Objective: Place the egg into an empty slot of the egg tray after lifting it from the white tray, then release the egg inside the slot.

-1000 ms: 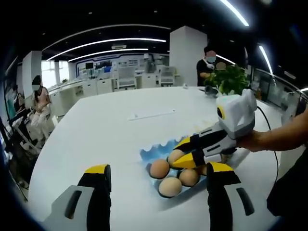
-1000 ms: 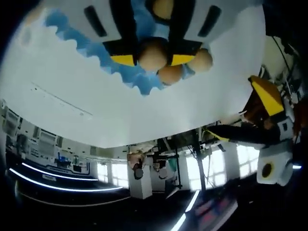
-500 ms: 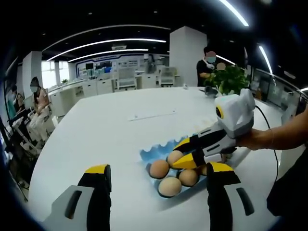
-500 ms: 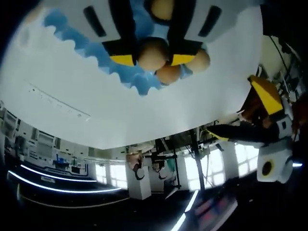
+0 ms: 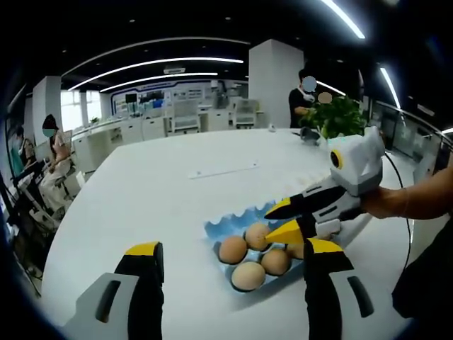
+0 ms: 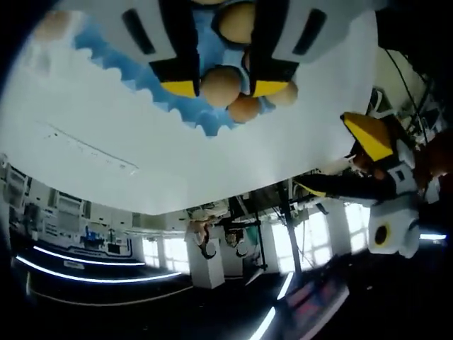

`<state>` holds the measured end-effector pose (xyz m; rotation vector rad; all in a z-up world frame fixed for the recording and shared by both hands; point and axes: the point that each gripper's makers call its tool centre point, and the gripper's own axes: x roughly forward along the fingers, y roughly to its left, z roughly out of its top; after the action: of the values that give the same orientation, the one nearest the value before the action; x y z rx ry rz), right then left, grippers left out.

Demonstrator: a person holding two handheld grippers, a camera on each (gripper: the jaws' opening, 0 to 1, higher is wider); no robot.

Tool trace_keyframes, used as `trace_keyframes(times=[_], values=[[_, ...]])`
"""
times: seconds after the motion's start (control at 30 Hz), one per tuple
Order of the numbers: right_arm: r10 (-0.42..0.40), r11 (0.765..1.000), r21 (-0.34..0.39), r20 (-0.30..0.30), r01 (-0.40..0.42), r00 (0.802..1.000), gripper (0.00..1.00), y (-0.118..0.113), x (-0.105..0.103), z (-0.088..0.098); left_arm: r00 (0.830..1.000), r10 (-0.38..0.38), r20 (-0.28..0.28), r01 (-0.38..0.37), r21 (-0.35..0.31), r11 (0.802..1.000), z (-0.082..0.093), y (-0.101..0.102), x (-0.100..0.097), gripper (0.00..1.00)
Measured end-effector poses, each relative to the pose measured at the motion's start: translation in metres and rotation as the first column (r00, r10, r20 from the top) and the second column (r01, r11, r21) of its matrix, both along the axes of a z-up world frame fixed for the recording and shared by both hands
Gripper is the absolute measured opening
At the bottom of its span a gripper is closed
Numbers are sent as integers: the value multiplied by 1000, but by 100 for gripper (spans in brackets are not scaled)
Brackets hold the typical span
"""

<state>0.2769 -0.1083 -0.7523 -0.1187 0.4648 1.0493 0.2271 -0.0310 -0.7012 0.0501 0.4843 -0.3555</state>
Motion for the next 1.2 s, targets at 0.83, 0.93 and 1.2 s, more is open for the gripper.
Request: trace_keyframes(times=[0.83,0.93,1.2], values=[[-683,729,43,112,683,722,26,-259,28,17,1000,-2,6,2,-12,1000,1,-3,0,82],[-750,661,35,85,750,656,26,-289,23,11,1000,-4,5,4,-12,1000,1,-3,0,82],[-750,656,-40,78,754,657,27,-298,22,-12,1000,-2,11,2,-15,1000,3,-3,1,82]])
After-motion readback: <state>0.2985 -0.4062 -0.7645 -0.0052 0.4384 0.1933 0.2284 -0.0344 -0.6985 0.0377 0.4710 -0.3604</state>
